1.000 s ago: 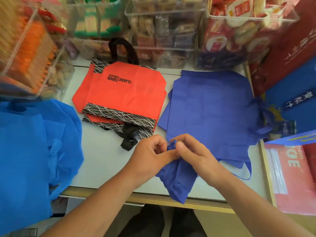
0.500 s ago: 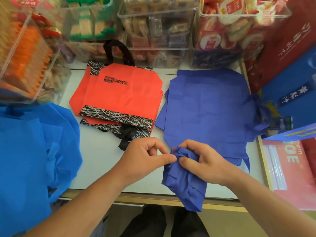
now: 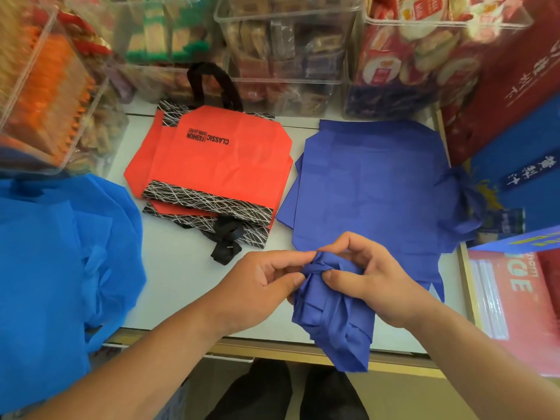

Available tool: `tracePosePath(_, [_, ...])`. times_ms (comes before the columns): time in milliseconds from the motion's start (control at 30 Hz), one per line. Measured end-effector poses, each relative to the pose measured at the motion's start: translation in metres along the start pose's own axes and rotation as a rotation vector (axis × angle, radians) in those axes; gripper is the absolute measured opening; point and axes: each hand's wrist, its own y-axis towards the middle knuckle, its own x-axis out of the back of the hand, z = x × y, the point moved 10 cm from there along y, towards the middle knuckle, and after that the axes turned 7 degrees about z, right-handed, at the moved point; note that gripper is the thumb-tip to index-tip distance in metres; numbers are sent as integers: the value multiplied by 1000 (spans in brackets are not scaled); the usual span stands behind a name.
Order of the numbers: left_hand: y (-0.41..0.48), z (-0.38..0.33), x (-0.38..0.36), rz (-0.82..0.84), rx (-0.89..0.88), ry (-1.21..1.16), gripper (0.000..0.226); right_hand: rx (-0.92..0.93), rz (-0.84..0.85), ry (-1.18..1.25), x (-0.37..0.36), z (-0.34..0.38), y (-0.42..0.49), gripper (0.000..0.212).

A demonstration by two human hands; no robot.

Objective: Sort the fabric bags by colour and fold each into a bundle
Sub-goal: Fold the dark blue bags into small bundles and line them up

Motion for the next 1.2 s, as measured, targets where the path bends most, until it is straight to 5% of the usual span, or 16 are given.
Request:
tracePosePath(400, [3, -34, 14, -180, -286, 290, 31, -55, 77, 190, -13, 12, 7, 18])
tracePosePath(700, [21, -29, 23, -175, -203, 30, 26, 55, -96, 375, 3, 30, 21, 33])
tracePosePath(867, [27, -32, 17, -154, -163, -1, 19, 125, -210, 181, 13, 37, 19, 23])
tracePosePath(967, [28, -38, 15, -168, -182, -19, 23, 136, -136, 115, 4, 40, 17, 21])
tracePosePath(1200, [37, -23, -1, -22, 49, -509, 13, 248, -91, -63, -1, 64, 6, 18])
